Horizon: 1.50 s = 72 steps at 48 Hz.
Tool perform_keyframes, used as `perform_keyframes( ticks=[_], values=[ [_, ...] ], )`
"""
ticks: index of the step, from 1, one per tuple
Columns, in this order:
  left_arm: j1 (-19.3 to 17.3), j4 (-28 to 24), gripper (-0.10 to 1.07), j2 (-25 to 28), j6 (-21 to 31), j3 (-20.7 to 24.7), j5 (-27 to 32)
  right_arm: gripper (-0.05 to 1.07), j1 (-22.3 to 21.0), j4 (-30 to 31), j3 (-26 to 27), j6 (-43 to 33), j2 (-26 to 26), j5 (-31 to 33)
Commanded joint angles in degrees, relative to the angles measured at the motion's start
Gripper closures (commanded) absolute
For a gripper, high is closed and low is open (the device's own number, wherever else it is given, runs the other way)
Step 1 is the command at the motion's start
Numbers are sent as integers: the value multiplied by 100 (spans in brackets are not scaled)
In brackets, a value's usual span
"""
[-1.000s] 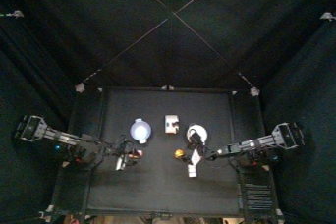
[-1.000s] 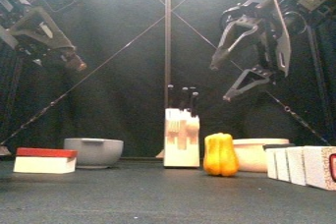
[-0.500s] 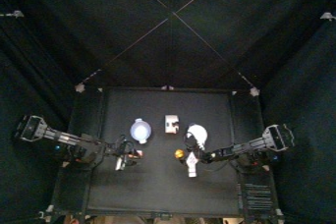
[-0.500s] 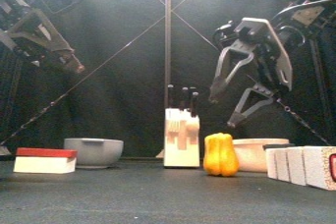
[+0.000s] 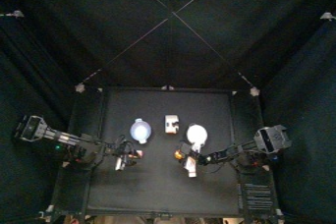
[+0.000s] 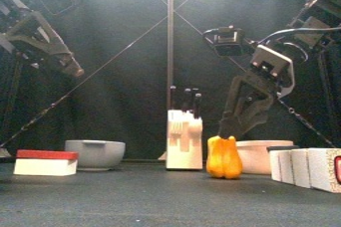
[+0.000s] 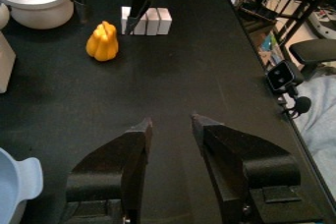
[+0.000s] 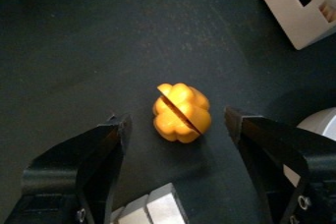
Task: Grab squash
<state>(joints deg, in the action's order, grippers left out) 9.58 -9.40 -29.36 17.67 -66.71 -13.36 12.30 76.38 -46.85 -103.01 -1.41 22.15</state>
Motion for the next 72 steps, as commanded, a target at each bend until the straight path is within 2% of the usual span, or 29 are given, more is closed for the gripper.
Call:
perform_keyframes(
  ticks=[1,12,27,46,72],
  values=[
    [-18,0,20,-9,0,62,-44,0,-18,9,141,114,9,132],
    [-18,0,20,-9,-9,35,-44,0,-18,325,281,158,308,176],
    [-18,0,20,-18,-9,26,-44,1,-44,352,369,158,589,176],
    [-18,9,20,-18,0,18,-53,21,-44,281,413,149,606,202],
    [-26,0,20,-9,9,0,-44,22,-35,185,536,158,-70,211]
  ],
)
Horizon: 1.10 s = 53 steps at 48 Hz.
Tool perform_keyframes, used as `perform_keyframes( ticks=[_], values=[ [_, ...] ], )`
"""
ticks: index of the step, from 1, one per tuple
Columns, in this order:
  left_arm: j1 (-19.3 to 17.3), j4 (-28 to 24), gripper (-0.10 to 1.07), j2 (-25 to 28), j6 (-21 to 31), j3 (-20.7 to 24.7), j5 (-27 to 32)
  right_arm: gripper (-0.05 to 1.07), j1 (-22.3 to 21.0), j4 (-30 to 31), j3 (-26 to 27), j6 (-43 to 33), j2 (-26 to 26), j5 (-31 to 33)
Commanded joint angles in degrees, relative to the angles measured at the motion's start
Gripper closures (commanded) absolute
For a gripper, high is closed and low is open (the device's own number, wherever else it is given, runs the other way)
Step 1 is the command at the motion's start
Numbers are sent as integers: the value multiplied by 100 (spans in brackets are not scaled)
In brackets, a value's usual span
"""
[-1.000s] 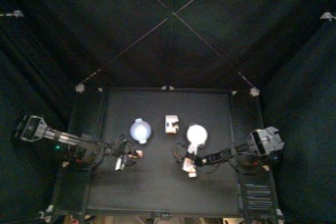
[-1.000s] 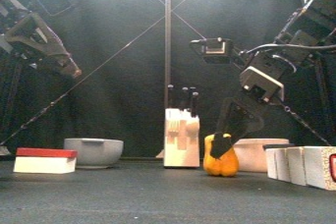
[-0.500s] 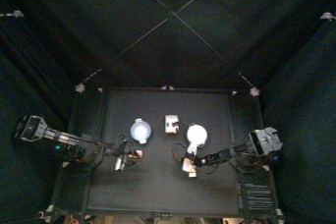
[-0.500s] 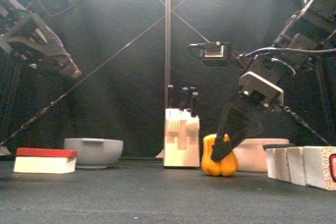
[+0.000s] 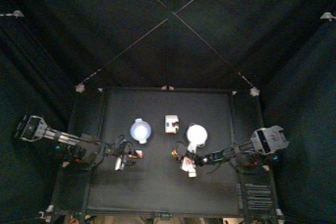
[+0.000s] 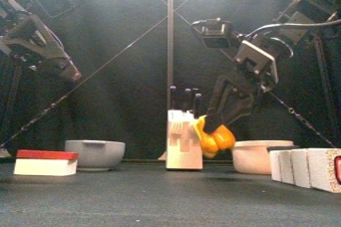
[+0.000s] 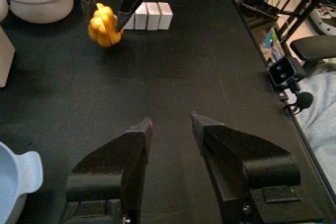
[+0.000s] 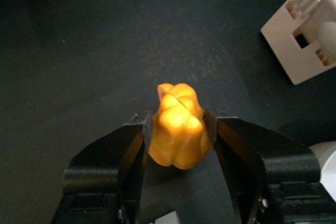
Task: Grab squash
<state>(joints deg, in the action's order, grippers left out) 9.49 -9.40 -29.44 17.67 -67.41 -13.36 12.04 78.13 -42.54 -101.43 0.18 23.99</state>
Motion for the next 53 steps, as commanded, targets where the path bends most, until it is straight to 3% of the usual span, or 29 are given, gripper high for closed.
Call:
perform_keyframes(
  ticks=[1,28,37,53],
  values=[
    [-18,0,20,0,9,70,-53,22,-9,9,105,-9,-229,18],
    [-18,9,20,-18,-9,9,-44,22,-88,9,141,-26,-334,18],
    [-193,-132,20,-132,-18,26,-26,22,-62,-9,193,-53,-352,79],
    [-457,-431,20,-475,-18,-70,-18,22,97,-132,229,-79,-659,791]
  ],
)
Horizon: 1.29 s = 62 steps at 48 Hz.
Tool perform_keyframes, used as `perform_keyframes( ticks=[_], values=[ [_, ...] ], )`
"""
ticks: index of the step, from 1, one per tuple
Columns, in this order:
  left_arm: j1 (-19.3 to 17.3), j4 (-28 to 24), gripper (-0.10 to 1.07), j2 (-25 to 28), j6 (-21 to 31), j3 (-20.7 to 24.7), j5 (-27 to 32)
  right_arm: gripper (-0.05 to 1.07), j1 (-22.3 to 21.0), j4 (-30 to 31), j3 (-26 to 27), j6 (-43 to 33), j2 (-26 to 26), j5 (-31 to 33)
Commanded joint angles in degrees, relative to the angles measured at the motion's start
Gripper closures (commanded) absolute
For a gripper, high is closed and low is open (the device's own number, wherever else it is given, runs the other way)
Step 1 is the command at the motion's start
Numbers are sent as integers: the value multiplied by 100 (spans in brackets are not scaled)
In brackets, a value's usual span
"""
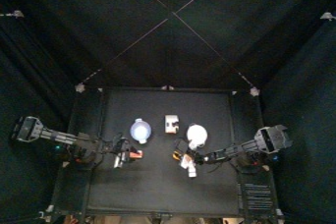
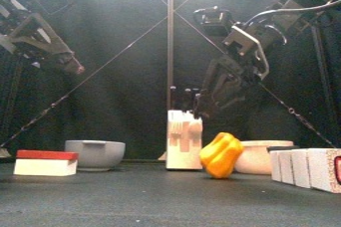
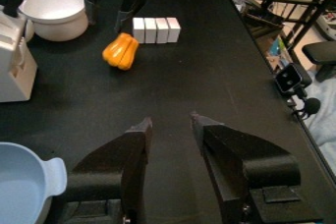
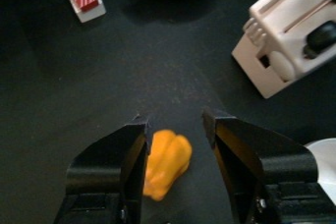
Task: Grab squash
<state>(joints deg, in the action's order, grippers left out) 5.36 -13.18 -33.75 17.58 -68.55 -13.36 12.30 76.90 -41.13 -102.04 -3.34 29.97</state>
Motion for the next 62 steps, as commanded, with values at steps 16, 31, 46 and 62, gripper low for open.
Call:
perform_keyframes(
  ticks=[16,31,46,62],
  values=[
    [-105,-193,20,-97,-18,26,-18,22,202,-923,-44,-35,-527,281],
    [-149,-220,20,-105,-18,9,-9,8,325,-2874,167,79,0,-167],
    [-149,-220,20,-97,-26,0,-9,3,387,-3129,281,79,281,-193],
    [-149,-220,20,-97,-26,-9,-9,3,343,-3094,308,79,589,-202]
  ],
)
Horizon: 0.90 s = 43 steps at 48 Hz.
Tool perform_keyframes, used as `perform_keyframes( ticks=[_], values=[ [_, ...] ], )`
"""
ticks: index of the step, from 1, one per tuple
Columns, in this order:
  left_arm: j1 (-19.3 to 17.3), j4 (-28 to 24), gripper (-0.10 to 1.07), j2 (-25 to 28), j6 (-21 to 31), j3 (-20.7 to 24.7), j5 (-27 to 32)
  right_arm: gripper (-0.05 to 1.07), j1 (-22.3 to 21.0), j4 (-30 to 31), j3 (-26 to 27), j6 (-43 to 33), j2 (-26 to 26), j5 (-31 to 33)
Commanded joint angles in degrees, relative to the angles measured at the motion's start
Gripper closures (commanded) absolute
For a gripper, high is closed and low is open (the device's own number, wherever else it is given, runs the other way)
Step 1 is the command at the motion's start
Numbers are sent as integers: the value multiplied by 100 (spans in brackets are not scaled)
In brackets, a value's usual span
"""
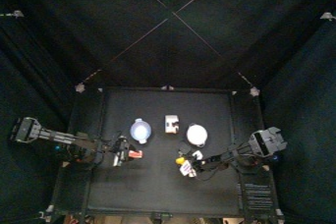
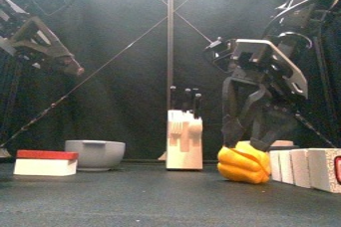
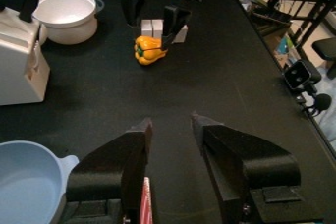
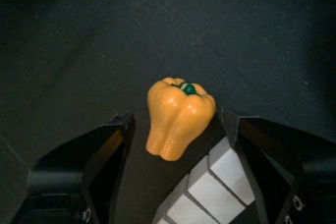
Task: Grab squash
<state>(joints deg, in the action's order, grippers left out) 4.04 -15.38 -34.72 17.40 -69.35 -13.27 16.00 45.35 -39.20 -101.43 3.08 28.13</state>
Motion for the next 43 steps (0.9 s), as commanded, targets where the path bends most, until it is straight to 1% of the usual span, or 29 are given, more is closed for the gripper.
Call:
perform_keyframes(
  ticks=[1,8,20,23,36,43],
  values=[
    [-18,-9,20,-9,-9,70,-26,3,-26,79,123,18,-44,-18],
    [-18,-9,20,-9,-9,62,-18,3,-105,211,132,18,-18,-26],
    [-18,0,20,-9,-9,53,-18,5,-220,255,149,18,79,-123],
    [-18,0,20,-9,-9,62,-18,7,-220,246,149,18,88,-158],
    [-18,0,20,-9,0,62,-18,22,-229,255,167,18,70,-167],
    [-18,0,20,0,-9,53,-18,23,-229,325,237,26,-44,-141]
  ],
)
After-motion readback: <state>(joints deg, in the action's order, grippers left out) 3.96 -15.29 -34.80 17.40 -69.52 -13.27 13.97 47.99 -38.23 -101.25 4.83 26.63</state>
